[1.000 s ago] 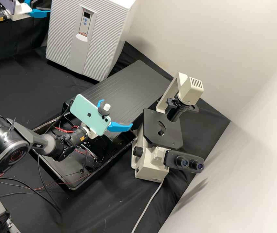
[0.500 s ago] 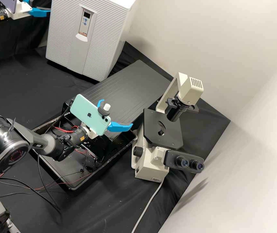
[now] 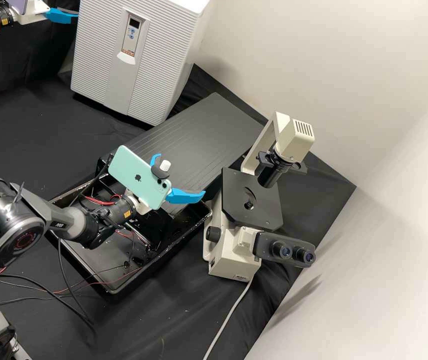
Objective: Open the incubator door
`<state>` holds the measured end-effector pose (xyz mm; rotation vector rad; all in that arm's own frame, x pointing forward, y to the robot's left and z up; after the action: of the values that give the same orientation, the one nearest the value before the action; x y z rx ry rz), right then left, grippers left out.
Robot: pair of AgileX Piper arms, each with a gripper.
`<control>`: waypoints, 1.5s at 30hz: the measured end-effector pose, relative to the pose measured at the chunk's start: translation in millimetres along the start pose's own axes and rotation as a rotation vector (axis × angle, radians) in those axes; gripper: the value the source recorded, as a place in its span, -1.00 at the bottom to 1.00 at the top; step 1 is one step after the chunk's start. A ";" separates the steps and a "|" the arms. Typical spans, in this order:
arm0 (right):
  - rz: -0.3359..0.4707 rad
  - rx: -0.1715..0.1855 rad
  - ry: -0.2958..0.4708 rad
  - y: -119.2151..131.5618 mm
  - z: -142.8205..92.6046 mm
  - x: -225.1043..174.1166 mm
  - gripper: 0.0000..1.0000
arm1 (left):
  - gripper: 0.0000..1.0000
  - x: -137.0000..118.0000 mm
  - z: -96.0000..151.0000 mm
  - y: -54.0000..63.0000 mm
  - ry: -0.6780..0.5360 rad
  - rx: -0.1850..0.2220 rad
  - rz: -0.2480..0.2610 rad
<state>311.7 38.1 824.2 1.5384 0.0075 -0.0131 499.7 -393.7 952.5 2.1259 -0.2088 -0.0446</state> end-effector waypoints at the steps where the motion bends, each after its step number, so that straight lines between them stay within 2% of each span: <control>1: 0.000 0.000 0.000 0.0 0.0 0.0 1.00 | 1.00 0.9 -0.2 1.2 -0.005 0.005 0.002; 3: 0.000 0.000 0.000 0.0 0.0 0.0 1.00 | 1.00 2.0 -0.8 2.4 -0.007 0.007 -0.002; 4: 0.000 0.000 0.000 0.0 0.0 0.0 1.00 | -1.00 2.3 -0.8 2.7 -0.006 0.012 -0.005; 10: 0.000 0.000 0.000 0.0 0.0 0.0 1.00 | -1.00 1.7 -1.7 1.8 0.000 0.007 -0.006; 13: 0.000 0.000 0.000 0.0 0.0 0.0 1.00 | -1.00 -0.8 2.6 -1.8 0.013 -0.035 -0.007; 16: 0.000 0.000 0.000 0.0 0.0 0.0 1.00 | -1.00 -3.8 10.3 -2.1 0.016 -0.059 -0.008; 28: 0.000 0.000 0.000 0.0 0.0 0.0 1.00 | -1.00 -15.0 42.6 -1.3 -0.023 -0.080 -0.044; 37: 0.000 0.000 0.000 0.0 0.0 0.0 1.00 | -1.00 -16.5 50.6 -3.6 -0.035 -0.090 -0.051; 41: 0.000 0.000 0.000 0.0 0.0 0.0 1.00 | -1.00 -17.9 53.6 -7.7 -0.031 -0.122 -0.048; 45: 0.000 0.000 0.000 0.0 0.0 0.0 1.00 | -1.00 -20.1 56.0 -9.0 -0.031 -0.136 -0.047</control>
<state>311.7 38.1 824.2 1.5384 0.0075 -0.0131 474.7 -432.6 914.0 1.9952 -0.1687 -0.1161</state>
